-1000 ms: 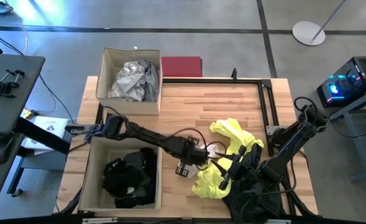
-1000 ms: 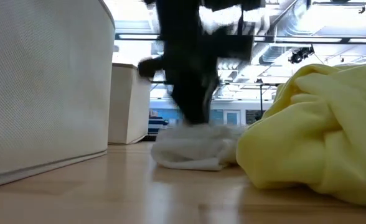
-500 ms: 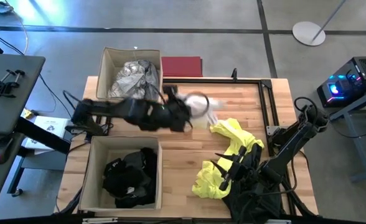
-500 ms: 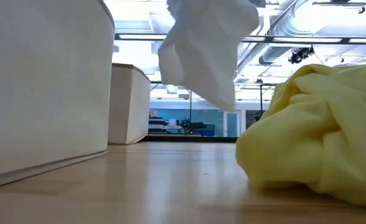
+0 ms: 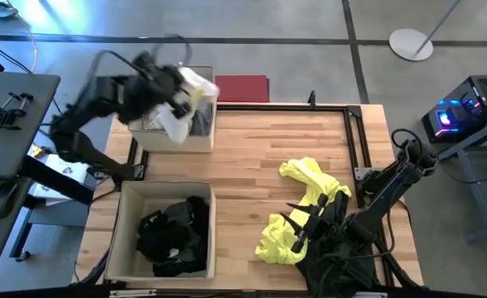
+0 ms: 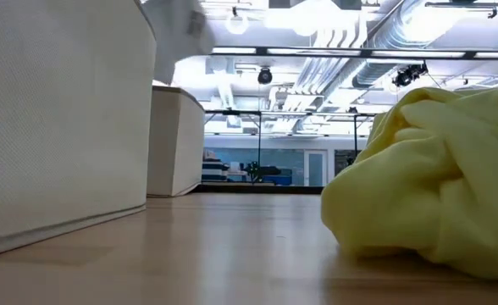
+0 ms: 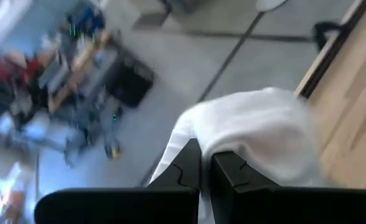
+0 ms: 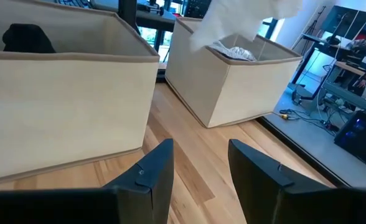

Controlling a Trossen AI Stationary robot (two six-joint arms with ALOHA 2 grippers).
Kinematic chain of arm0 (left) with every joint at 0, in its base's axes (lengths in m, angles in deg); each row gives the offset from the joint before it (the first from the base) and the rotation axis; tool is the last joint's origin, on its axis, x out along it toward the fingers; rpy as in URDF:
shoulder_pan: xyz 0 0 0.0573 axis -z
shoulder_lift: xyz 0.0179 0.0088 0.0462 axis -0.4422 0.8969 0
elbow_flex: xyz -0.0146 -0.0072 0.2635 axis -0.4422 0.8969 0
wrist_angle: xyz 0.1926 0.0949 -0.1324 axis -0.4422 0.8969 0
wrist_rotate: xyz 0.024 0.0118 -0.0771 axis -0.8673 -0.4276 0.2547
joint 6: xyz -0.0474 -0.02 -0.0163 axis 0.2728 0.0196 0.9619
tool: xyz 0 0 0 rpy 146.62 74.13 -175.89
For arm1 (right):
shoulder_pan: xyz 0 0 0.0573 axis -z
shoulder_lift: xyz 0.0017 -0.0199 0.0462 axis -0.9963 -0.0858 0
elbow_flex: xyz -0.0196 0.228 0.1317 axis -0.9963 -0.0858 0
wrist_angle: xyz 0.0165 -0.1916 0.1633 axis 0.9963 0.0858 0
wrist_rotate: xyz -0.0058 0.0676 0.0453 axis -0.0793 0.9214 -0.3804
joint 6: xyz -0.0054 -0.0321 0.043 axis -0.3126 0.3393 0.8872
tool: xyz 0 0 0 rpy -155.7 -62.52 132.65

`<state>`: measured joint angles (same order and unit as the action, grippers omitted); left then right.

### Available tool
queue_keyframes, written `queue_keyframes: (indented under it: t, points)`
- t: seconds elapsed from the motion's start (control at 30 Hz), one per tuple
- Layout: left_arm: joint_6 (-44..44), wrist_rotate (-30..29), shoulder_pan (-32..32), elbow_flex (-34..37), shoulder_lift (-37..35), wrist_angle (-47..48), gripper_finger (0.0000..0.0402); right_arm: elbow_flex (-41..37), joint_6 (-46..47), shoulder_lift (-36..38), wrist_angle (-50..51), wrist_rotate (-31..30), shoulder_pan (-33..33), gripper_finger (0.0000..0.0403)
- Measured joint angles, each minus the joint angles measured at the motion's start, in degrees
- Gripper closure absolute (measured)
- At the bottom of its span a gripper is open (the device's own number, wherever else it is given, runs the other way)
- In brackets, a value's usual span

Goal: Sort clothes
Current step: Put the white shorts into the top laundry organizer

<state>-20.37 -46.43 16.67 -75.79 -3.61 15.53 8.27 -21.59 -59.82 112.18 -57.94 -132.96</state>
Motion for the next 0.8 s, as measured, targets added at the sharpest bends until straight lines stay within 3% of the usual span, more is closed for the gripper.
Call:
queue_keyframes:
  t: [0.13, 0.27, 0.47, 0.63, 0.8]
  points:
    - [3.21, 1.56, -7.24, 2.89, -1.24, 5.98, 0.0401, 0.00, -0.07, 0.00, 0.13, 0.00, 0.00, 0.0263]
    - [3.21, 2.61, -14.71, 10.89, -1.07, 5.56, 0.0401, 0.00, 0.02, 0.00, 0.15, 0.00, -0.01, 0.0263]
    - [0.81, 1.72, -27.18, 26.29, -1.27, -5.62, 0.0401, 0.02, 0.10, 0.00, 0.13, 1.37, -0.01, 0.0263]
    - [-1.83, 2.53, -33.07, 38.72, -1.50, -15.20, 0.0401, 0.02, 0.35, 0.00, 0.15, 1.92, -0.02, 0.0263]
    - [-3.76, 11.80, -34.37, 47.82, -1.38, -20.22, 0.0401, 0.02, 0.33, 0.00, 0.22, 1.84, 0.06, 0.0263]
